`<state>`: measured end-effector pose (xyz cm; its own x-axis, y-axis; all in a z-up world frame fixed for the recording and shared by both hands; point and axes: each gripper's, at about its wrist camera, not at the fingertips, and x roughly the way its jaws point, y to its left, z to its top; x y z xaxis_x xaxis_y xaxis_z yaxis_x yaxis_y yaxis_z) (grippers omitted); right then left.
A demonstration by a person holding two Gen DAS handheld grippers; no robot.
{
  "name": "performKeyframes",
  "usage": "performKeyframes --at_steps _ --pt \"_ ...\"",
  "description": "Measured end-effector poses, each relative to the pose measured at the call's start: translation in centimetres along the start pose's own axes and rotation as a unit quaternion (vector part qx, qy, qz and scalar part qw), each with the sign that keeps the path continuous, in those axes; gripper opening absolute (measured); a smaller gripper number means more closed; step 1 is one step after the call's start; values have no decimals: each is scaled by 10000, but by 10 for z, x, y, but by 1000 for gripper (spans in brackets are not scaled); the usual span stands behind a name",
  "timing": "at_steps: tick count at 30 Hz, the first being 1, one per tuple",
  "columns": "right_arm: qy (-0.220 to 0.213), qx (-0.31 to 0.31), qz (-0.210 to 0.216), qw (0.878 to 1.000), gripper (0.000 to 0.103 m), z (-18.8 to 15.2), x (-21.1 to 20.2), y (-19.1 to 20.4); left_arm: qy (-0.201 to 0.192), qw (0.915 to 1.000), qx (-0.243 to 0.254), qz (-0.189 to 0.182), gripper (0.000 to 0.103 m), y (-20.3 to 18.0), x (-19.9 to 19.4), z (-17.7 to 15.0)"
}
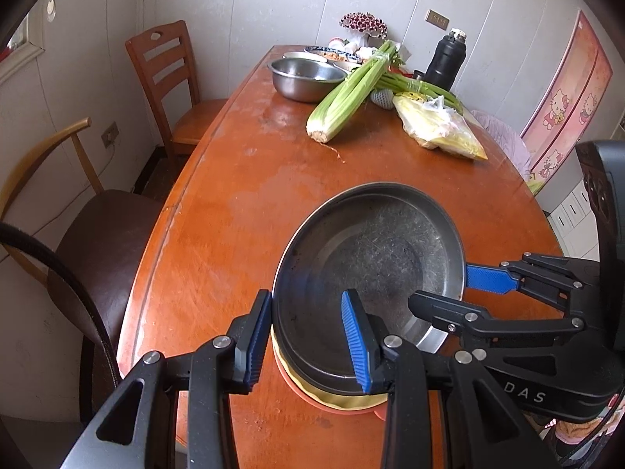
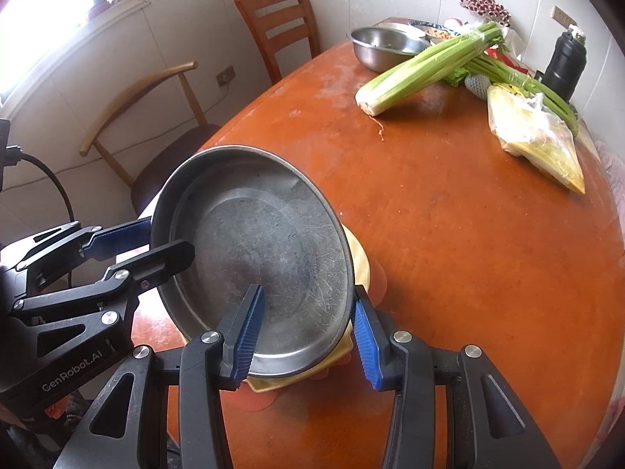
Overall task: Organize plates and bowls
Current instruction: 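Lower the steel tray onto the yellow scalloped plate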
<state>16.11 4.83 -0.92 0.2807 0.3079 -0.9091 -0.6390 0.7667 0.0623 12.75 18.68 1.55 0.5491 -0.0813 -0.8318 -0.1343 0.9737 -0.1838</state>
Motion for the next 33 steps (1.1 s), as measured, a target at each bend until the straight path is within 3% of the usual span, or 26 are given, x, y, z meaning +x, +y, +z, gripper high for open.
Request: performKeyframes --at_steps 33 --pt "252 -58 -104 9996 47 0 32 1 275 9996 -117 8 36 7 26 -10"
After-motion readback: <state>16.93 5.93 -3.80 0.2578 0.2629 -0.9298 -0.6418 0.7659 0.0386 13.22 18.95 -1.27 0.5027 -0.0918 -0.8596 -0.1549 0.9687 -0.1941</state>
